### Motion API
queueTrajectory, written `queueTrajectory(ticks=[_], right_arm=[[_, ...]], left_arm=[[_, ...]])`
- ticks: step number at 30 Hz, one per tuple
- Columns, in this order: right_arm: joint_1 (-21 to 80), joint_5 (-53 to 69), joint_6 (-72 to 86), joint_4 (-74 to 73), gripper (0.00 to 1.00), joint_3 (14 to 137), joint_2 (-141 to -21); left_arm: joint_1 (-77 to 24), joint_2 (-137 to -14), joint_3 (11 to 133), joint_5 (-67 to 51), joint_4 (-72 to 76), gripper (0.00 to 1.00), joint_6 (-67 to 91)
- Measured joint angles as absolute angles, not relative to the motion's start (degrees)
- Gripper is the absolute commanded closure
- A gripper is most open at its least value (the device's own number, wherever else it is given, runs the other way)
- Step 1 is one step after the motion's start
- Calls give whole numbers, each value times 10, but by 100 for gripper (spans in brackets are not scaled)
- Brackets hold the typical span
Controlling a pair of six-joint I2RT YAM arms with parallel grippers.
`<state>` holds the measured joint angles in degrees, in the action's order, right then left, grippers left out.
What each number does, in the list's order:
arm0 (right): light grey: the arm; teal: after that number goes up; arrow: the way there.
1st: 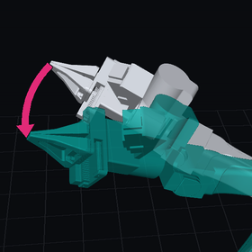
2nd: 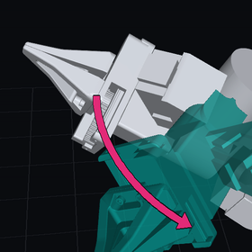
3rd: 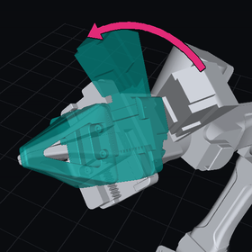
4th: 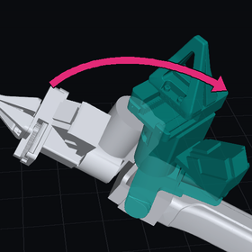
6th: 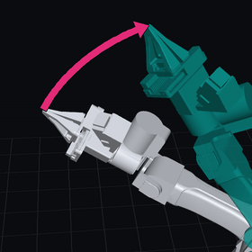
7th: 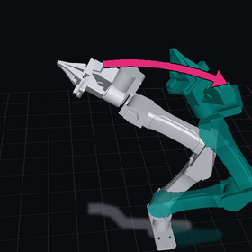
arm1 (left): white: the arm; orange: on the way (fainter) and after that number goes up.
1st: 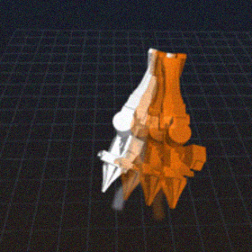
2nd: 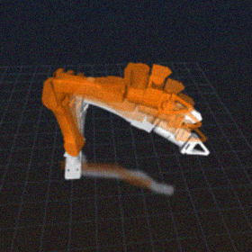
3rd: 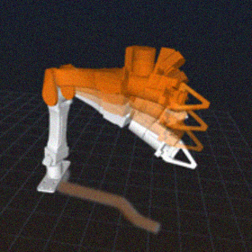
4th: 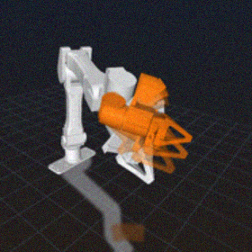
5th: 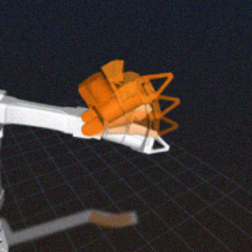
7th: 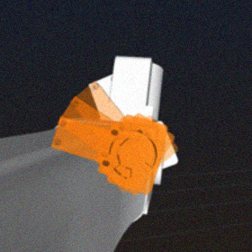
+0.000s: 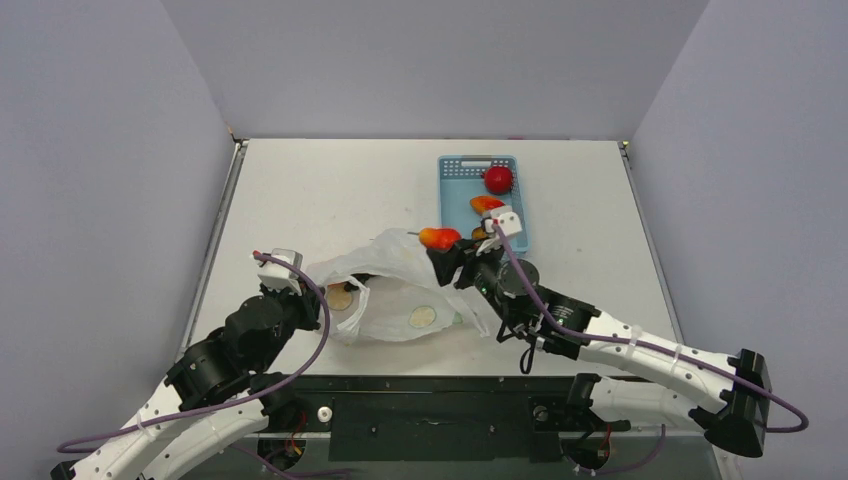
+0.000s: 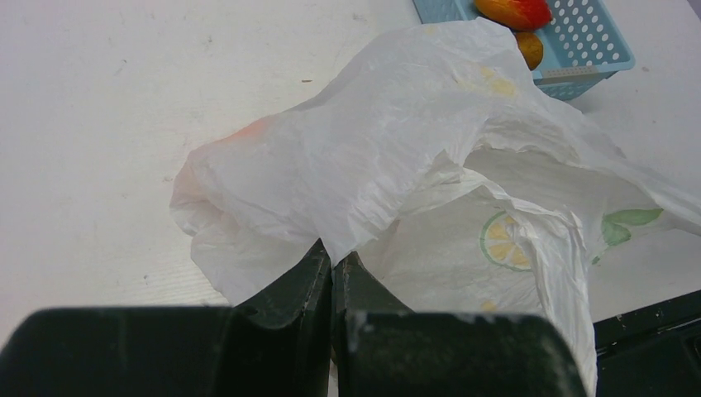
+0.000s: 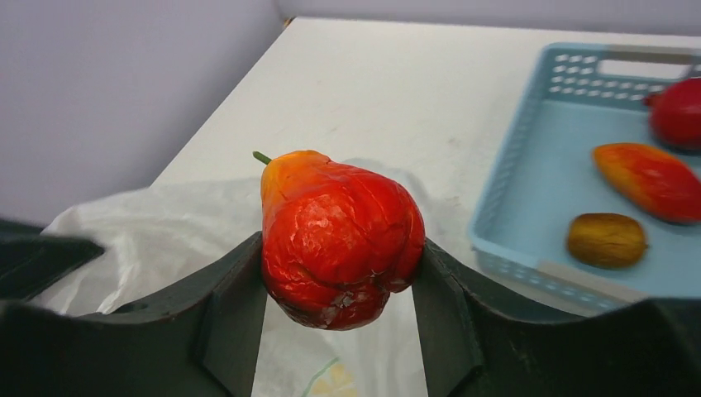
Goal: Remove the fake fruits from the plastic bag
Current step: Take out the fake fruit from the plastic bag, then place the fake fruit in the bin.
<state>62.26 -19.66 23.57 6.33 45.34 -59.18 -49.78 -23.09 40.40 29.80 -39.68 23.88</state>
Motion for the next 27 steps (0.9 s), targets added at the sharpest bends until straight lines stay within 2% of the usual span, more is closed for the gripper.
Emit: queueTrajectory(ticks=[6, 11, 21, 27], right_arm=[[538, -291, 238, 39, 100, 456, -541], [451, -320, 253, 6, 100, 487, -564], [289, -266, 278, -126, 100, 631, -795], [194, -154, 304, -186, 100, 665, -908]], left_arm=[[-498, -231, 404, 302, -398, 100, 245], [-498, -232, 404, 304, -401, 100, 249], [-498, -241, 404, 309, -402, 100, 251], [-500, -246, 404, 309, -403, 100, 252]])
